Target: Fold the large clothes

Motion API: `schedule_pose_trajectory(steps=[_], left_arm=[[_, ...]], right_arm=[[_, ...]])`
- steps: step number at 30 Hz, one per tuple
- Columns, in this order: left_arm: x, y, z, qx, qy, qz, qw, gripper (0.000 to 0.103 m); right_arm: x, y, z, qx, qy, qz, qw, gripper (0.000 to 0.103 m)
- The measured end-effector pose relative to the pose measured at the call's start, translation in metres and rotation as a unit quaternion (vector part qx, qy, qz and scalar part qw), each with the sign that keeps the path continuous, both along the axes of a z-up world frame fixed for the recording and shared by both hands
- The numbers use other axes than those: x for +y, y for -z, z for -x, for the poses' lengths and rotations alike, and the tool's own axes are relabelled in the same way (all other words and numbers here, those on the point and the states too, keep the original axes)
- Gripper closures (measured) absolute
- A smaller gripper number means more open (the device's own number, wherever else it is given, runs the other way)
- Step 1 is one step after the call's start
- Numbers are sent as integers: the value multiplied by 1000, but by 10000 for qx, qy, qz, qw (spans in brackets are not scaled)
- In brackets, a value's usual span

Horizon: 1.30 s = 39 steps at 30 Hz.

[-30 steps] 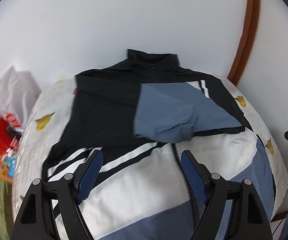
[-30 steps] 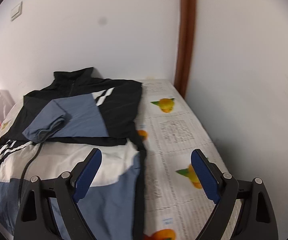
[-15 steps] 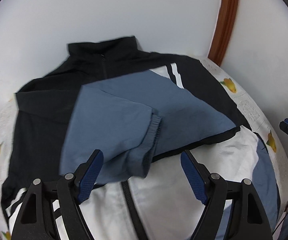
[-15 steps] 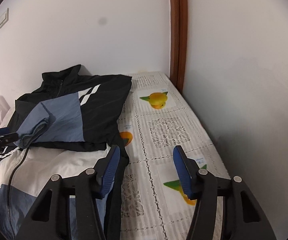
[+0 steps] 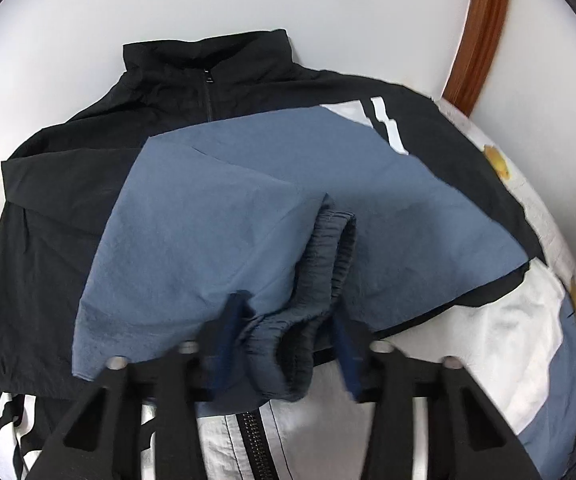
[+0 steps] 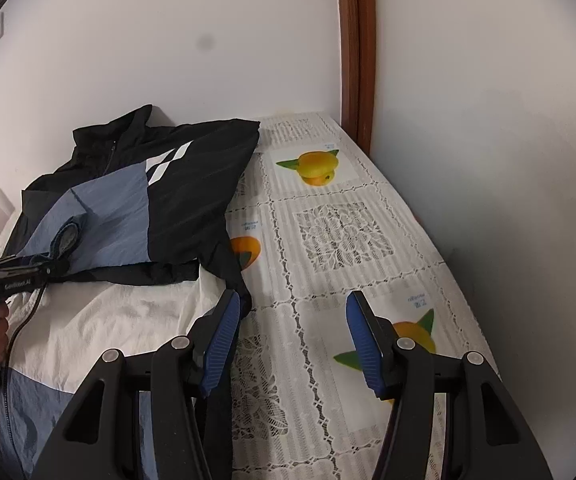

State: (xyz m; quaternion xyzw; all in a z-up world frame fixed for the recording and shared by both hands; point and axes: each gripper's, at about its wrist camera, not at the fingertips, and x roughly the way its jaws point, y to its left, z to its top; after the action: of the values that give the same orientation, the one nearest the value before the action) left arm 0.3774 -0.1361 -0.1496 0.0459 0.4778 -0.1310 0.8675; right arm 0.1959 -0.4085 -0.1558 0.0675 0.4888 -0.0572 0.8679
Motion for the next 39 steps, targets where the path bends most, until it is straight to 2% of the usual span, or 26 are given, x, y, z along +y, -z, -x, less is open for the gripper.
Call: schedule_pose_trajectory(steps=[1,2,5,10,12,15,18,22,27,28,29,31,35,39], left_arm=[[4,-4,1,-12,-2,16,10000,87],[9,-9,1,-33,1,94,10000,89],[29,-25,3,-96,-119,329,9993,91],[83,-62,15,-498,-459,493,9965,91],[114,-74,16,-619,-673,672,9935,91],[155,-80,10,-580,-1130,794,9887,91],[190,-77,4,-529,-1458,876,9840,91],[228,-56,-6,-232,-1788,987,9786,91],[236,-30,-14,107,-1868,1035,9769,91],[236,-26,-14,151,-1884,979,9771,88],[236,-24,-13,135,-1943,876,9769,79],[235,-25,-7,3,-2095,595,9760,76],[241,-31,1,-79,-2114,587,9756,76],[245,-44,18,-280,-2160,509,9747,76]], right_arm=[[3,-1,0,22,-22,35,10000,48],[6,-3,0,26,-45,61,10000,48],[20,-13,1,-33,-167,124,9998,48],[53,-32,-2,-164,-422,199,9988,48],[69,-37,-6,-218,-505,199,9983,48],[93,-38,-17,-250,-639,202,9974,48],[110,-34,-31,-215,-747,186,9968,48],[126,-23,-52,-190,-879,221,9957,48],[130,-2,-73,-78,-783,193,9967,48],[130,4,-76,-7,-764,206,9969,48],[128,9,-78,55,-750,216,9969,48],[126,20,-81,214,-697,268,9970,48],[123,38,-80,502,-548,557,9957,48],[120,25,-67,409,-505,754,9950,48]])
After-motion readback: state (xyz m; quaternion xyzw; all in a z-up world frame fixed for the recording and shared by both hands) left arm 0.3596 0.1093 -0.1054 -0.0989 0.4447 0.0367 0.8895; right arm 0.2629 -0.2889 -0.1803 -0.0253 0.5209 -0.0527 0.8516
